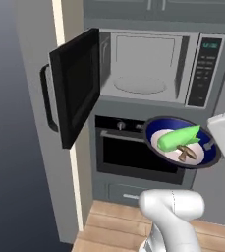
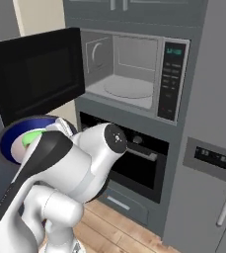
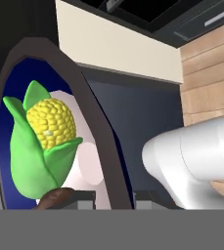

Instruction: Place the bowl containing the mushroom and corn in the microwave. Close the microwave door and press the start button to microwave the meal.

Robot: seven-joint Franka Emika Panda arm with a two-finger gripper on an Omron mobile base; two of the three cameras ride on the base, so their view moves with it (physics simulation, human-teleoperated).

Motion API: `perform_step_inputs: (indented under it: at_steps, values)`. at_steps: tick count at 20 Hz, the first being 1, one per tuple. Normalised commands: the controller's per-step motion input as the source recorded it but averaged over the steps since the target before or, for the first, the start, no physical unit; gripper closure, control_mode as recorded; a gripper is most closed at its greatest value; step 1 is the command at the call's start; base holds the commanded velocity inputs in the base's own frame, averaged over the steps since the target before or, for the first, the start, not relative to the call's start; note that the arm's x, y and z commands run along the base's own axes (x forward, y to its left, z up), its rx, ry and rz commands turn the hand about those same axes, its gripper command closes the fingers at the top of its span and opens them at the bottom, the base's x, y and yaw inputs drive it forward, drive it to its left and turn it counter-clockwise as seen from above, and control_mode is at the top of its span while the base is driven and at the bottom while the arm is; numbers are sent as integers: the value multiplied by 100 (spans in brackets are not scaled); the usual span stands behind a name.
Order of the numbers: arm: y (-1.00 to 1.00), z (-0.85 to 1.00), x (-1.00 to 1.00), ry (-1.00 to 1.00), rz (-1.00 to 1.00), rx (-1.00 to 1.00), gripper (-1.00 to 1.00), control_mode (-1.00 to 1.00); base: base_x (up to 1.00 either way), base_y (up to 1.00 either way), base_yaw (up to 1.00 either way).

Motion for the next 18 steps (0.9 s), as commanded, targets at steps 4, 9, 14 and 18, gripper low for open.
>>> perform_step_inputs:
  at_steps: [4,9,14,18]
  values:
    - [0,0,0,0,0,0,100,100,58,43,-29]
    - [0,0,0,0,0,0,100,100,55,42,-33]
    - [0,0,0,0,0,0,100,100,53,36,-33]
    - [0,0,0,0,0,0,100,100,51,27,-29]
